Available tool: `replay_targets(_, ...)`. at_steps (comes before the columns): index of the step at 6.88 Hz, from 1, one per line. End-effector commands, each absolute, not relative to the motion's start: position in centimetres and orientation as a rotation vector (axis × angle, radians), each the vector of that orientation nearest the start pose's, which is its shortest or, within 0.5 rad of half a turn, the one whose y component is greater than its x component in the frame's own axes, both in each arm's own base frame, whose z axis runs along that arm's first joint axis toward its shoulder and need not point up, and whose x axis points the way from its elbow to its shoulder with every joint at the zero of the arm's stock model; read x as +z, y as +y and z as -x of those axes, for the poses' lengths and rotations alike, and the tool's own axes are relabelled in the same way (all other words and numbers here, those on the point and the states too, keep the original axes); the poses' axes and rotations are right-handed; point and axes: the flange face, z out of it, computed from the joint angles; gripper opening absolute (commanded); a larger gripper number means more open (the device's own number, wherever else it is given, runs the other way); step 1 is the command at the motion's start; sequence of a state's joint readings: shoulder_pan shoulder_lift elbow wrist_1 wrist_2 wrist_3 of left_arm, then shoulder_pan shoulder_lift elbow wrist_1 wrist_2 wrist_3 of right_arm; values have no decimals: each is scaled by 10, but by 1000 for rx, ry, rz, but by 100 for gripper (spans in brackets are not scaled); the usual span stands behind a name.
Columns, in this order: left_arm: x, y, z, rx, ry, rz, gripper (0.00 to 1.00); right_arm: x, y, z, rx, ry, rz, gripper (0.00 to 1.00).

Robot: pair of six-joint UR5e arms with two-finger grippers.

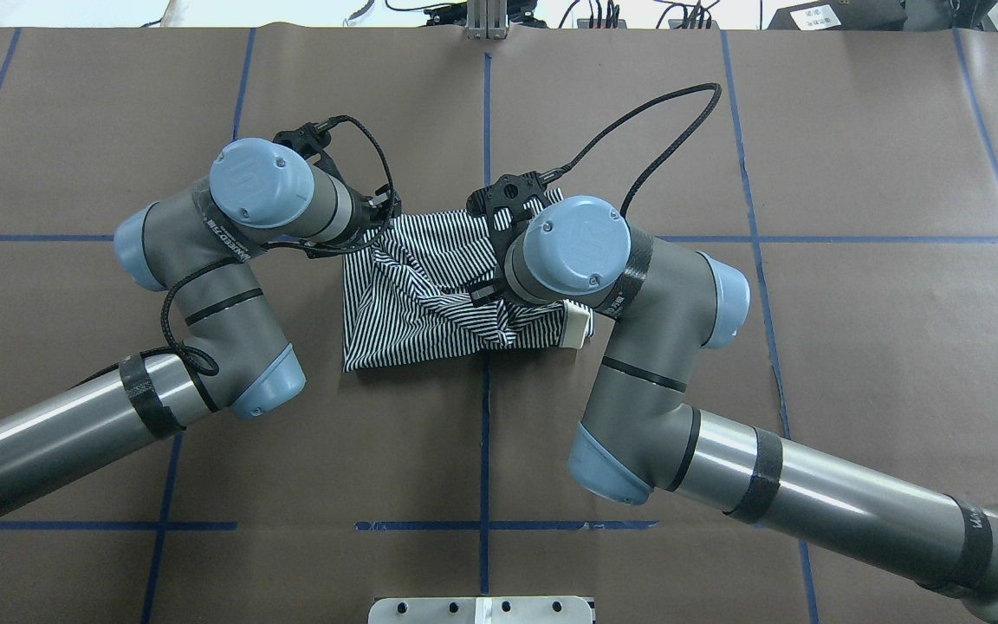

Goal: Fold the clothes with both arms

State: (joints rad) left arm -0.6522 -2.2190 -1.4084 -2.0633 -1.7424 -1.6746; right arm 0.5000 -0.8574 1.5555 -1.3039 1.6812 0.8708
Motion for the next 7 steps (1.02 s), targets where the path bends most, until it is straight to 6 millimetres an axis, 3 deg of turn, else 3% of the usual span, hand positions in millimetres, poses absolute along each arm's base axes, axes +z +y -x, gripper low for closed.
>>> replay_targets(1,291,-540,-520,-607,998,-113,50,206,-451,570,-235,-857,-461,0)
replay_targets(4,295,-531,-531,-593,990,-103,50,206,-451,570,-235,-858,-460,0)
replay_targets(5,293,-529,-532,-592,993,-101,39,207,-451,569,-232,-857,-459,0)
replay_targets(6,288,-529,-531,-592,1000,-98,7,207,-452,569,-232,-857,-459,0)
replay_targets(7,288,-529,-530,-590,1000,-97,0,208,-451,569,-232,-855,-458,0)
